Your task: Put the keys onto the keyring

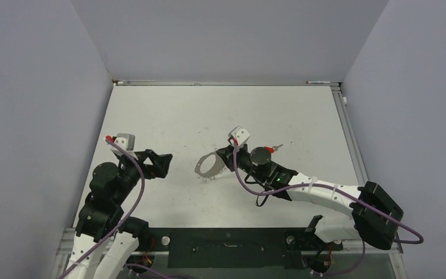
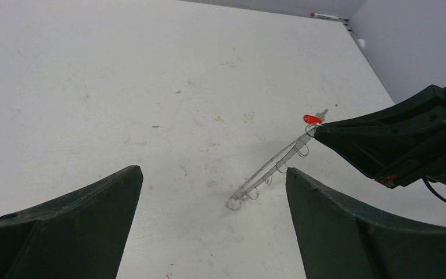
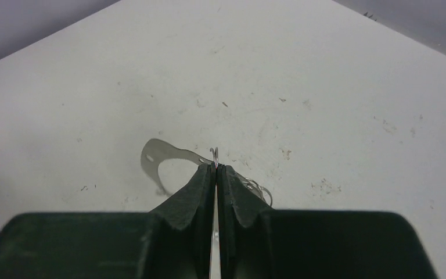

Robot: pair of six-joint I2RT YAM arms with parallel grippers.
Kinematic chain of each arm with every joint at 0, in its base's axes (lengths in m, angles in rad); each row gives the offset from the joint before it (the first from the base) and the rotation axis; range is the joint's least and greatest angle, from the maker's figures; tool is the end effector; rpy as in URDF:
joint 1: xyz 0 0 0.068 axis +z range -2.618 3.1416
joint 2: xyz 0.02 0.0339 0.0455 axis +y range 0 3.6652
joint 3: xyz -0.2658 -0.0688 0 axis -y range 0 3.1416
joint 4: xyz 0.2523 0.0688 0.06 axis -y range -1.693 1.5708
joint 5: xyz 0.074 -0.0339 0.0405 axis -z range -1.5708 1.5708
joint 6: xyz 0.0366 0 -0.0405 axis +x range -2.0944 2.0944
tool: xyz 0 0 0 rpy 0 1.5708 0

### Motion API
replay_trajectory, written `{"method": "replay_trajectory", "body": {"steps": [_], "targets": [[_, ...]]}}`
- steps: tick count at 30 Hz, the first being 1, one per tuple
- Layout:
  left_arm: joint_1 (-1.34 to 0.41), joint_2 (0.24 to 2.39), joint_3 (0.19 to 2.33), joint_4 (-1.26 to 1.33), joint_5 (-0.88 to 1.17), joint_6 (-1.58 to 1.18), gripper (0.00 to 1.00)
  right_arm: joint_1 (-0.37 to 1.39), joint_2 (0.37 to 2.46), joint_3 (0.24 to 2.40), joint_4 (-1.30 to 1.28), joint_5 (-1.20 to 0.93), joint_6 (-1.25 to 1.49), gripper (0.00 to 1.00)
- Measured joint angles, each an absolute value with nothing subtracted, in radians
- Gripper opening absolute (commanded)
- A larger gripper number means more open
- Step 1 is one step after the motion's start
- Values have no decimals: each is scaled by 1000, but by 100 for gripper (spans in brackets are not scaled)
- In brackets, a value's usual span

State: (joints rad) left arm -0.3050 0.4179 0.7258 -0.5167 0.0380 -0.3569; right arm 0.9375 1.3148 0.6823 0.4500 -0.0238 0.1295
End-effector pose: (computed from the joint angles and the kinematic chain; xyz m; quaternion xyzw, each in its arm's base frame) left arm 0.1021 -0.0336 0.3321 -0.0082 0.7769 -0.2185 0.5905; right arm 0.1771 0.2427 0.2498 -0.3091 0.7037 0.3332 0.5461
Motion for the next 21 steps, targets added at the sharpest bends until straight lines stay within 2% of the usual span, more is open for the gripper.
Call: {"method": "replay_trajectory", "body": {"steps": [12,21], "targets": [[-305,346,672,-275,289,-451,88,944,1034,532,564,-62,60,5],[-315,348,501,146,562,-625,71,944,984,518,666,-254,124,5]]}}
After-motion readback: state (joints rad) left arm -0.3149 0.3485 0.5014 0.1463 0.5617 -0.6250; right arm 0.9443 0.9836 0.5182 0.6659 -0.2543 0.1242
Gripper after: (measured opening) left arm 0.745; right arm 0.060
